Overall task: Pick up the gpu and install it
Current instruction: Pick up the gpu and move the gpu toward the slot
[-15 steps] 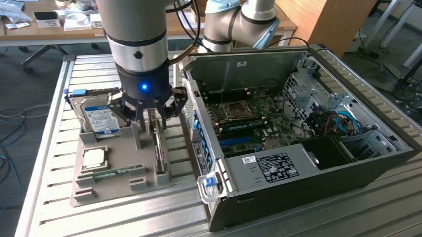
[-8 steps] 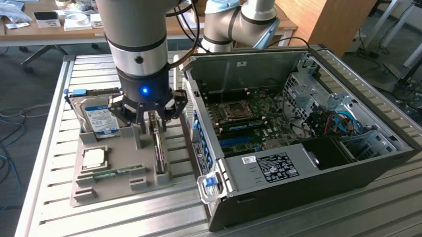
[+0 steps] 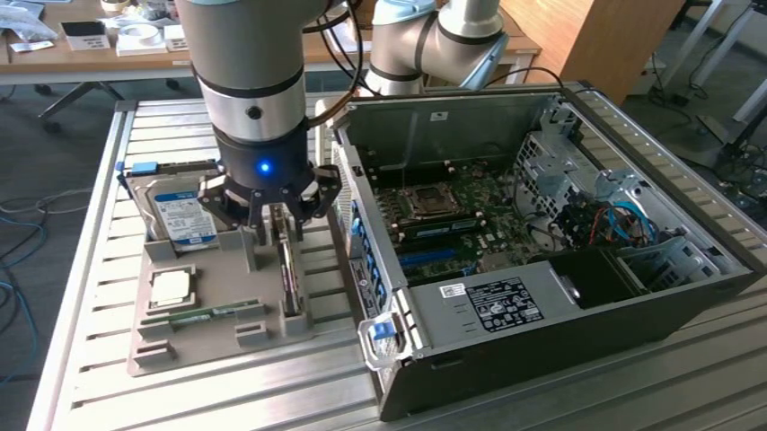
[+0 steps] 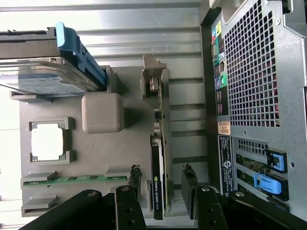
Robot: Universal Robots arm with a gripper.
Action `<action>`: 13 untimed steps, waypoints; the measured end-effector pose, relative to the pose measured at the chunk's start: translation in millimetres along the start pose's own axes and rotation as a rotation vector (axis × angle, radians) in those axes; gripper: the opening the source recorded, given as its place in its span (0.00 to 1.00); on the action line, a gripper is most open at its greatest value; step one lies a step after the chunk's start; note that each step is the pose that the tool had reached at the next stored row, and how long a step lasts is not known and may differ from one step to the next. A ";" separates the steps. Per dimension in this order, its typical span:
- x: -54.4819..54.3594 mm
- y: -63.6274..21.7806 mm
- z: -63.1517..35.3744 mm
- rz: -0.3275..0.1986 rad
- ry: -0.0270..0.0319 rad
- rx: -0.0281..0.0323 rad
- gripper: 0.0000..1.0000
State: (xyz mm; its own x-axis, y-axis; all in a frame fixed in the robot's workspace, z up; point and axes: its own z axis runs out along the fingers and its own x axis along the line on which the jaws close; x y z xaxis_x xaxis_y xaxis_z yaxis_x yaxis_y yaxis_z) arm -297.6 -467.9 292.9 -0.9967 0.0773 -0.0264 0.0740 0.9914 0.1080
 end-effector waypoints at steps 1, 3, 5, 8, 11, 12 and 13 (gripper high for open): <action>0.0 0.0 0.1 0.000 0.0000 0.0001 0.47; 0.0 -0.1 1.3 0.000 -0.0003 -0.0002 0.47; 0.0 -0.2 2.6 0.000 -0.0001 -0.0001 0.47; 0.0 -0.3 3.5 0.000 0.0000 0.0000 0.47; 0.0 -0.3 3.6 0.000 -0.0001 -0.0001 0.47; 0.0 -0.3 3.6 0.000 -0.0001 -0.0001 0.47; 0.0 -0.3 3.6 0.000 -0.0001 -0.0001 0.47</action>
State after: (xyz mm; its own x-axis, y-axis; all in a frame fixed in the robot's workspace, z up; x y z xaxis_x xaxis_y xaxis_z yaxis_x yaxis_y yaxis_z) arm -297.5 -467.9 289.2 -0.9967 0.0773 -0.0265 0.0740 0.9914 0.1081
